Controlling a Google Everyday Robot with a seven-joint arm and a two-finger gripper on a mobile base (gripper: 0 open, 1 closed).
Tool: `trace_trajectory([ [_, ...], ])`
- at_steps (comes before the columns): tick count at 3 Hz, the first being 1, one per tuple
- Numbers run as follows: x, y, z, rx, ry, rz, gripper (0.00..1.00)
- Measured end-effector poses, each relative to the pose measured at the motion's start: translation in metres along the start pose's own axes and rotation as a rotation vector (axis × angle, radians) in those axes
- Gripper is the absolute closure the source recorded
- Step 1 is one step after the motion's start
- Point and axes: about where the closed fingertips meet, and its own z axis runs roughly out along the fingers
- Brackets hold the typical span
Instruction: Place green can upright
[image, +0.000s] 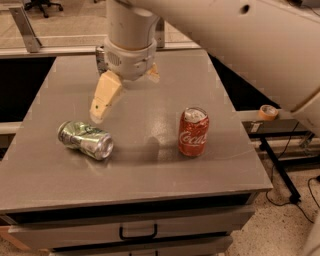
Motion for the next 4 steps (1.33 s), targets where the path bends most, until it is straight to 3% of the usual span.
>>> trace_trajectory([
  [2, -0.042, 0.047, 0.037, -0.036, 0.042, -0.041, 0.00],
  [3, -0.051, 0.069, 0.047, -0.076, 0.024, -0.081, 0.00],
  [4, -0.061, 0.092, 0.057, -0.092, 0.029, -0.171, 0.00],
])
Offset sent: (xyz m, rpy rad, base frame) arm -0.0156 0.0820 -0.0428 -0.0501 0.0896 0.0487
